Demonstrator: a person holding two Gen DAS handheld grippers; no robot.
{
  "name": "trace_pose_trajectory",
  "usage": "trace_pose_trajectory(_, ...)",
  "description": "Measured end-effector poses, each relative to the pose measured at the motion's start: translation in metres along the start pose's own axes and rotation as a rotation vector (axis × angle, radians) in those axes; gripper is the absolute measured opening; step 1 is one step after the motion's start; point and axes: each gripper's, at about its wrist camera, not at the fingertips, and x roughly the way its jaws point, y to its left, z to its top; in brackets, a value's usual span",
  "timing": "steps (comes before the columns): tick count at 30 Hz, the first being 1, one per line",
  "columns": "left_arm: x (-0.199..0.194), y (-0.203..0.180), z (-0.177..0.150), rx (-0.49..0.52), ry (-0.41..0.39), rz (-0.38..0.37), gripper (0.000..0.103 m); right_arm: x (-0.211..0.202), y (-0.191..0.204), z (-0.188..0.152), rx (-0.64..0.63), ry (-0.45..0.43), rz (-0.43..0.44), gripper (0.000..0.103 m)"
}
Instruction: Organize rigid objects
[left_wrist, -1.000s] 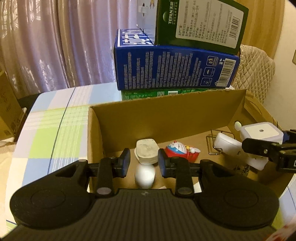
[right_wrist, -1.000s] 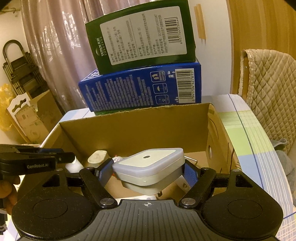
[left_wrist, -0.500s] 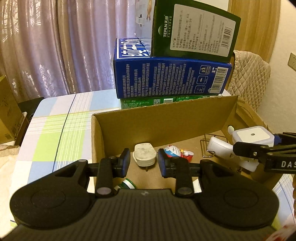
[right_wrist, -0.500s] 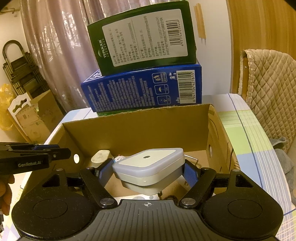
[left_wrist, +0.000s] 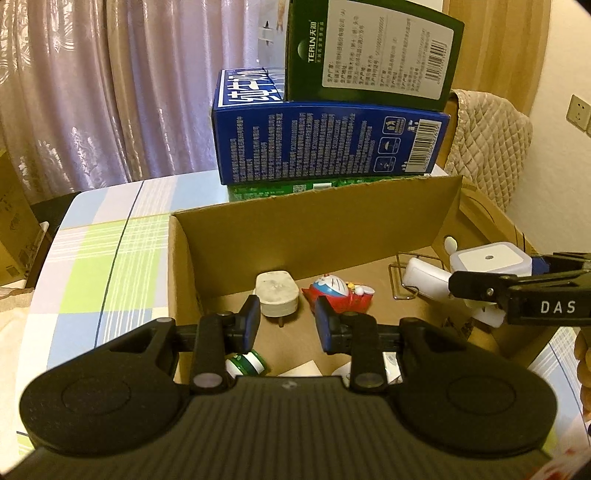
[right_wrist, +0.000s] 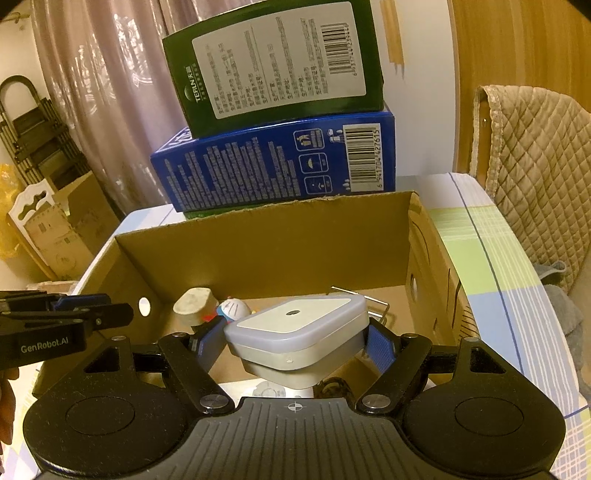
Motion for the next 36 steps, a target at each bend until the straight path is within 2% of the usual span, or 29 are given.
trace_pose_trajectory(22,-0.003,-0.001,-0.001,0.006,-0.006,-0.007,0.027,0.009,-0.002,0.002,0.018,0.028,-0.01,0.075)
trace_pose_trajectory(26,-0.006,-0.001,-0.002,-0.001,-0.013,-0.01,0.028,0.005,-0.006,0.001,0.056,-0.01,-0.008,0.077)
trace_pose_trajectory(30,-0.016,-0.002,-0.005,-0.009,-0.029,-0.013,0.032,-0.012,-0.012,0.001,0.086,-0.058,-0.012,0.085)
trace_pose_trajectory(34,-0.035,-0.005,-0.013,-0.018,-0.052,-0.013,0.037,-0.034,-0.015,0.001,0.088,-0.071,-0.03,0.086)
trace_pose_trajectory(35,-0.041,-0.006,-0.015,-0.019,-0.06,-0.01,0.043,-0.04,-0.016,0.0,0.091,-0.069,-0.031,0.086)
trace_pose_trajectory(36,-0.048,-0.007,-0.018,-0.019,-0.069,-0.006,0.052,-0.046,-0.016,-0.002,0.095,-0.064,-0.033,0.086)
